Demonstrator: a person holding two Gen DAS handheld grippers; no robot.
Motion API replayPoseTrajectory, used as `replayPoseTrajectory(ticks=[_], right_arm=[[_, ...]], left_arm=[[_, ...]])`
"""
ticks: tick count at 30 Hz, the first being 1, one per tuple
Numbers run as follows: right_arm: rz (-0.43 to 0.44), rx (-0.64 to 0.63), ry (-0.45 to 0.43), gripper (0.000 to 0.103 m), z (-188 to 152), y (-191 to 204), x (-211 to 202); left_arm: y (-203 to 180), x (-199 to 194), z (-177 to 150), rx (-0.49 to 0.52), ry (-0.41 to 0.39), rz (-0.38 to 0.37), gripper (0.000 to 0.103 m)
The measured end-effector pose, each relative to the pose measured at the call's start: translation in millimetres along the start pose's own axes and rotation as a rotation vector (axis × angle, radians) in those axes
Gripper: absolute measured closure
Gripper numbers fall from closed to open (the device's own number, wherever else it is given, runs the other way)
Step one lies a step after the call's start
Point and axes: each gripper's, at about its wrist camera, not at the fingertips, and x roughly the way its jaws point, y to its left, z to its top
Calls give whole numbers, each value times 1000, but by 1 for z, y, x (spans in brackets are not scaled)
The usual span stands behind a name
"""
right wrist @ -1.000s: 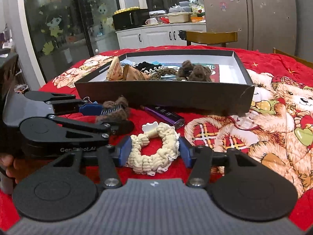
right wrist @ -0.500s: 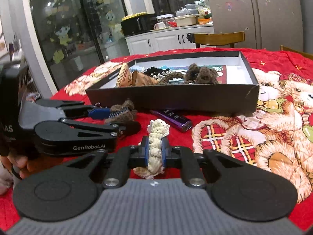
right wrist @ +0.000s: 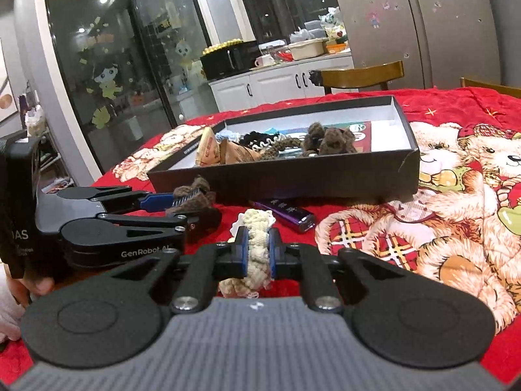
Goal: Organize objects
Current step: 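Lift both held items and carry them over the black box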
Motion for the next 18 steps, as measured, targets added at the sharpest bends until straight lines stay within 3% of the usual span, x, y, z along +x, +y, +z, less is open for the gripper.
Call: replayPoseTrajectory(ticks=[11, 18], right_arm=[[21, 12, -44, 89, 4, 0, -7], [-34, 38, -69, 89, 13, 1, -8]], left_arm=[[-4, -13, -1, 7, -64, -3, 52], [-9, -21, -3, 25, -105, 17, 52]])
